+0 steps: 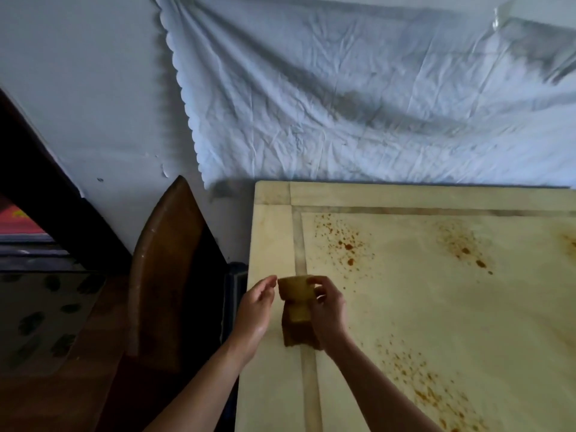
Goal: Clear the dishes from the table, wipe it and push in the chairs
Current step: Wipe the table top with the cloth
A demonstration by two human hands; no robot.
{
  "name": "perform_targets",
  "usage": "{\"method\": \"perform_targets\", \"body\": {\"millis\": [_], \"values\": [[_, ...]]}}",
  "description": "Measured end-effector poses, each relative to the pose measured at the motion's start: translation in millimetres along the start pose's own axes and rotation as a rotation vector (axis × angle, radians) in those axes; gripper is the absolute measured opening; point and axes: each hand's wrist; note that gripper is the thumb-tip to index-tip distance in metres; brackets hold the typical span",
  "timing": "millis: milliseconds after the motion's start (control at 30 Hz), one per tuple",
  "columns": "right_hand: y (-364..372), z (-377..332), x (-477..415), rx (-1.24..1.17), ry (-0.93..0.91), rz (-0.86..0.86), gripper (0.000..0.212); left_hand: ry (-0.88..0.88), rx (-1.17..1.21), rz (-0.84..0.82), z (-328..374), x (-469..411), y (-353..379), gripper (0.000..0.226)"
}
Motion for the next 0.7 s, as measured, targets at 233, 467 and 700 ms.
{"method": "perform_targets", "body": {"millis": [233, 467, 700], "values": [[18, 9, -128, -0.147, -0.01, -0.002, 0.039, 0.069, -0.095, 0.179, 32, -94, 14, 0.039], [73, 63, -190, 0.636, -0.311, -0.359, 0.057, 0.08, -0.17, 0.306, 34, -185, 33, 0.04], [140, 74, -234, 0.882, -0.601, -0.492, 0.071, 0.176, -0.19, 0.48, 40, -258, 31, 0.036]]}}
Point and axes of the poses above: each hand's wrist, its own x-axis away from the middle knuckle, its own y-axis out of the palm, z = x × y, and after that the axes turned 13 degrees about -y, right-handed
